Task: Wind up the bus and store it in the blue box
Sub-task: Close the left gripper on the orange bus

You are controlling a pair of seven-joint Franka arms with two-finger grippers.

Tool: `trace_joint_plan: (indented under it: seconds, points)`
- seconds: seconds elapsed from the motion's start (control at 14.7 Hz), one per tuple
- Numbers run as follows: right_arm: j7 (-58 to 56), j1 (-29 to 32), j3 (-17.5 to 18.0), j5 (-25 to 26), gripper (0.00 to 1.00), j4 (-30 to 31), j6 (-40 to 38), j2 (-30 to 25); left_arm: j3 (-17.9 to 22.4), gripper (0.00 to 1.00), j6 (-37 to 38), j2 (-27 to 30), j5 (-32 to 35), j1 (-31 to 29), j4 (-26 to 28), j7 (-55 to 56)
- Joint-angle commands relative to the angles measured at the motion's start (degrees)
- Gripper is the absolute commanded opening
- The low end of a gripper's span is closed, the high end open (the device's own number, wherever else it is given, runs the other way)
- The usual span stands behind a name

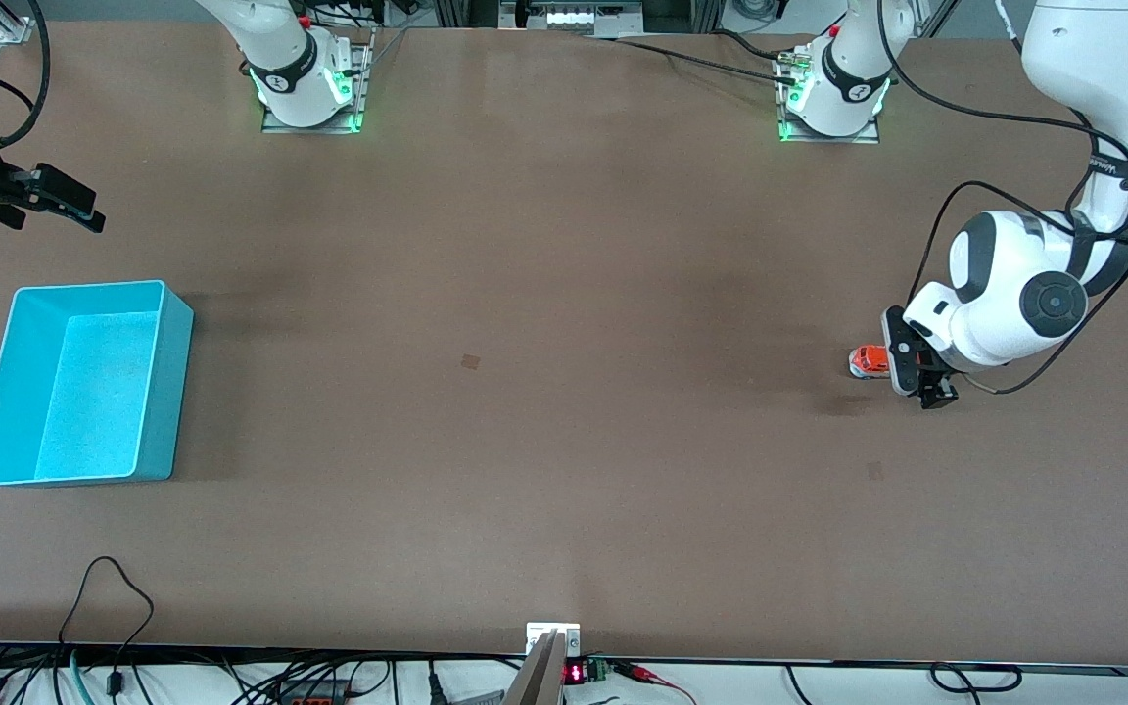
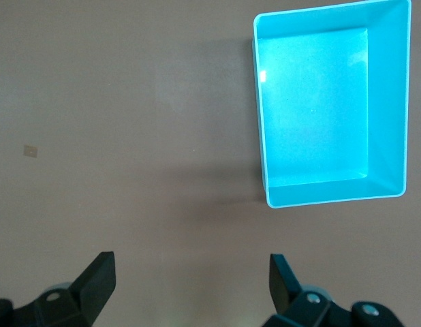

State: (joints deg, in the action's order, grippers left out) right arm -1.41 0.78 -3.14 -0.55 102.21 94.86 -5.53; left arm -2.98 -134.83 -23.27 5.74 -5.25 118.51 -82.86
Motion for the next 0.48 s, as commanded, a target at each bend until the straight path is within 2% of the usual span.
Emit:
trace_joint_plan:
  seconds: [0.0, 0.34, 0.41]
  points:
    - [-0.88, 0.27, 0.42, 0.72, 1.0, 0.36, -0.11, -0.19, -0.18, 1.0, -3.05, 0.86, 1.3, -0.2, 2.85, -1.52]
    - [-0.79, 0.27, 0.42, 0.72, 1.0, 0.36, 0.15, -0.19, -0.27, 1.0, -7.29, 1.04, 1.21, -0.99, 5.76, -3.97]
    - [-0.79, 0.27, 0.5, 0.72, 1.0, 0.27, 0.24, -0.18, -0.27, 0.96, -7.55, 1.04, 1.3, -1.08, 6.02, -3.98]
